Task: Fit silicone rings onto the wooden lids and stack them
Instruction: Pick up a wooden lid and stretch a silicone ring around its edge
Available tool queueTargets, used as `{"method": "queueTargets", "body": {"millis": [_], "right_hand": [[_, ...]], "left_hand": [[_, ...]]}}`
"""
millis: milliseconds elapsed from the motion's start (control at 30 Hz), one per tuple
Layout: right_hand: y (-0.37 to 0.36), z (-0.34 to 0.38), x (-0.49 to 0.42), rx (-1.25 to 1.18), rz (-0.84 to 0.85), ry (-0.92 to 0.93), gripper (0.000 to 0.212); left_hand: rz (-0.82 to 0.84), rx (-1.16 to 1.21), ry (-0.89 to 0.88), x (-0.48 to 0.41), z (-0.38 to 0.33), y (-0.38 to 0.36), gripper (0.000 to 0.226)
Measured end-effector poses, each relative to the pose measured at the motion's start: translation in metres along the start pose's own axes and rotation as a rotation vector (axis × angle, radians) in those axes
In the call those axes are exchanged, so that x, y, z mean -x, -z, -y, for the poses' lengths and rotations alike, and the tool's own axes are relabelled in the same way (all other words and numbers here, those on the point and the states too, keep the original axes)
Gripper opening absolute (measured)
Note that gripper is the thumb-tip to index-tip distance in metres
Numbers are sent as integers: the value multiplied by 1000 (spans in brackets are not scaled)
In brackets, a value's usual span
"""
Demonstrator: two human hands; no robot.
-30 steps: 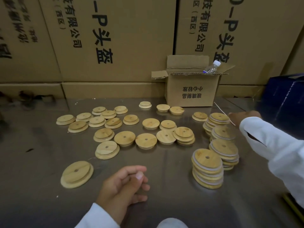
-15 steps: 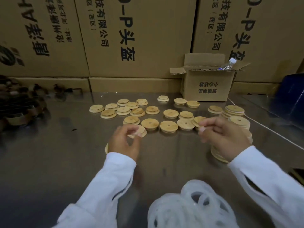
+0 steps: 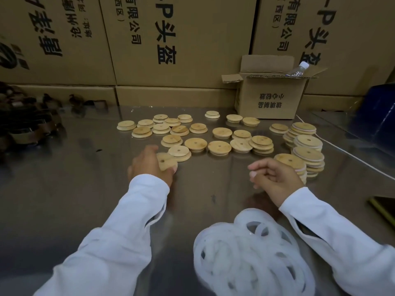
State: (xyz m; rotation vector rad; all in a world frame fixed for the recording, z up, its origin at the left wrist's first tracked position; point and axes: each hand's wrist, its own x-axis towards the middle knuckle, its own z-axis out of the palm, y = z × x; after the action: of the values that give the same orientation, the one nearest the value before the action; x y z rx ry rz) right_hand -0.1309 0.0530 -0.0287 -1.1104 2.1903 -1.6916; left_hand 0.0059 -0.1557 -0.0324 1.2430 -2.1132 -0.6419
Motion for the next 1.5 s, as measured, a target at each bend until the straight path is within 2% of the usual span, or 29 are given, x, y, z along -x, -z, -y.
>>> {"method": "queueTargets", "body": {"millis": [67,133,167,267,300,367,433,500,533,600,667,700,867,933,1033,1133,1200,1400,1500], "right_hand": [[-1,1,-1,-35,-18,1,15],[-3,5,-1,-89,-30,-6,7],[-3,7,-1,-109,-20,-13,3],[-4,11,2,-197,73,-48,26],[-4,13,3,-226,109,-57,28],[-3,15,7,-252,170,-46,19],[-2,16,9,-239,174,-47,9],[-2,15,8,-194,154,-47,5],[-3,16,9,-179,154,-41,5],[-5,16,10,-165,170,-32,6],[-7,16,10,-171,175,-42,5],[-7,16,10,-179,166,-57,5],[6,14,3,-46,104,-131,25],[20,12,1,82,232,-153,25],[36,11,3,297,565,-180,20],[39,10,2,358,753,-162,13],[37,10,4,352,810,-140,8],[36,8,4,412,869,-67,10],[40,11,3,286,821,-33,13]], "left_hand": [[-67,43,-215,15,-18,3,62],[-51,161,-428,35,-37,2,65],[-16,213,-515,46,-45,0,67],[129,285,-725,75,-58,-9,67],[171,299,-794,80,-58,-12,65],[227,313,-875,84,-57,-17,64],[331,374,-796,84,-56,-20,74],[453,525,-600,83,-57,-21,88],[490,604,-485,83,-58,-22,86],[544,710,-272,81,-58,-24,61],[606,729,-142,78,-57,-24,21],[638,750,-92,77,-57,-23,11],[676,923,80,71,-56,-20,13],[690,985,167,69,-56,-19,11],[713,1033,221,67,-53,-17,10],[722,1047,219,67,-52,-18,9],[723,1034,210,67,-51,-20,8],[696,1061,213,66,-49,-23,8],[710,1067,215,66,-49,-22,8]]}}
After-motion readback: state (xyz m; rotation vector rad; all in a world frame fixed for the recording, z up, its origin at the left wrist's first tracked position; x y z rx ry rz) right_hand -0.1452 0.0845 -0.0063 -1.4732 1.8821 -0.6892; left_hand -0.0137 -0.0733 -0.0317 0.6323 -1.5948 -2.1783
